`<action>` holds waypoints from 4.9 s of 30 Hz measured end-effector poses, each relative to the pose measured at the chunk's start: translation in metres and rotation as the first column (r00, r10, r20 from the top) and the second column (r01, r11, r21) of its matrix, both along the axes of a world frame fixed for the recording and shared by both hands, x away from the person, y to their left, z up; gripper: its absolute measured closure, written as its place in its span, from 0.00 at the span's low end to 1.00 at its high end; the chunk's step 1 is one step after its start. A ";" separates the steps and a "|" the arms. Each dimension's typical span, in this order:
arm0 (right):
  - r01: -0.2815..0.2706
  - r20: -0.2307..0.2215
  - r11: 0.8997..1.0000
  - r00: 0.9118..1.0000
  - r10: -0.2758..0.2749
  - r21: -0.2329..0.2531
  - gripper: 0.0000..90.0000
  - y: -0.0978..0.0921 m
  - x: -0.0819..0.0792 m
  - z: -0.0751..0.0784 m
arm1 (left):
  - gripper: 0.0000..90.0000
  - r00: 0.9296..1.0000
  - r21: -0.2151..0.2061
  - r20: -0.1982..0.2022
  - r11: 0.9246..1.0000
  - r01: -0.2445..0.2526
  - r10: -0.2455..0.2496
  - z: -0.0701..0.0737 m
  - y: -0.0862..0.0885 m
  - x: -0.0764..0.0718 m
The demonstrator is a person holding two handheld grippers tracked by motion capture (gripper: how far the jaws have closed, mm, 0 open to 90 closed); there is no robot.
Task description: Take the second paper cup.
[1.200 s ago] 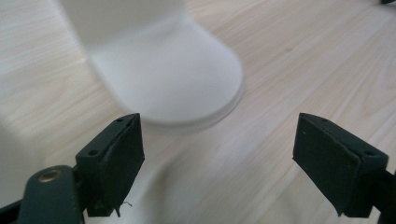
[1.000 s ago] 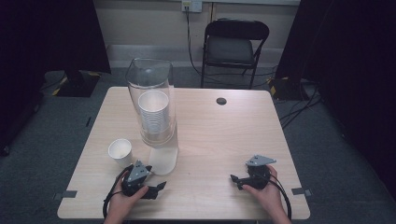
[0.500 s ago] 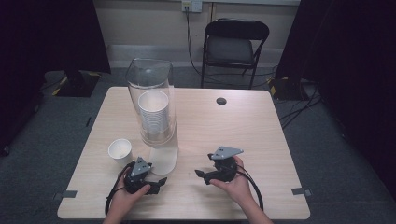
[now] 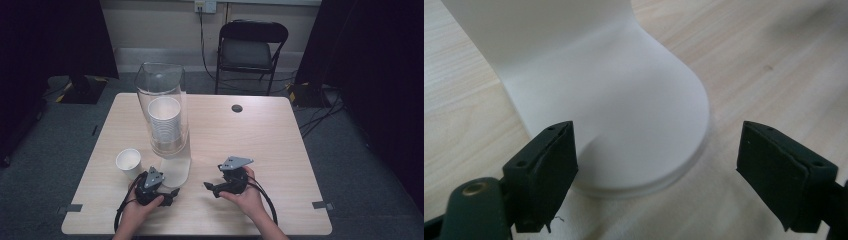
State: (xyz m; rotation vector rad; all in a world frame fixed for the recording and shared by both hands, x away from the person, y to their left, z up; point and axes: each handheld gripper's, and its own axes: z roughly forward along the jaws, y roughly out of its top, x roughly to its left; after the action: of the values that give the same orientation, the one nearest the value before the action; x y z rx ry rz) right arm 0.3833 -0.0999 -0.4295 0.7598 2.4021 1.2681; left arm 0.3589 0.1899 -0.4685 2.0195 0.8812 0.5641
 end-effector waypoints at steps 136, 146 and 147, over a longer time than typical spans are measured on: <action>-0.158 0.257 0.946 0.963 0.084 0.283 0.41 0.105 0.049 0.013 | 0.01 0.999 0.093 0.001 0.995 0.040 -0.040 -0.001 -0.025 0.010; -0.142 0.213 0.987 0.969 0.122 0.080 0.42 0.080 0.050 -0.010 | 0.00 0.999 0.116 0.003 0.992 0.040 -0.041 -0.001 -0.028 0.009; -0.147 0.188 0.985 0.974 0.128 0.089 0.41 0.074 0.052 -0.010 | 0.00 0.999 0.114 0.001 0.993 0.040 -0.041 -0.001 -0.028 0.009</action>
State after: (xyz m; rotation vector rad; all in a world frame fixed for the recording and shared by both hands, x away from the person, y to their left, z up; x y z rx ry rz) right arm 0.4355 -0.0260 -0.4399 0.4870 2.2904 1.4567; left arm 0.3675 0.1617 -0.4693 2.1334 0.8206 0.6066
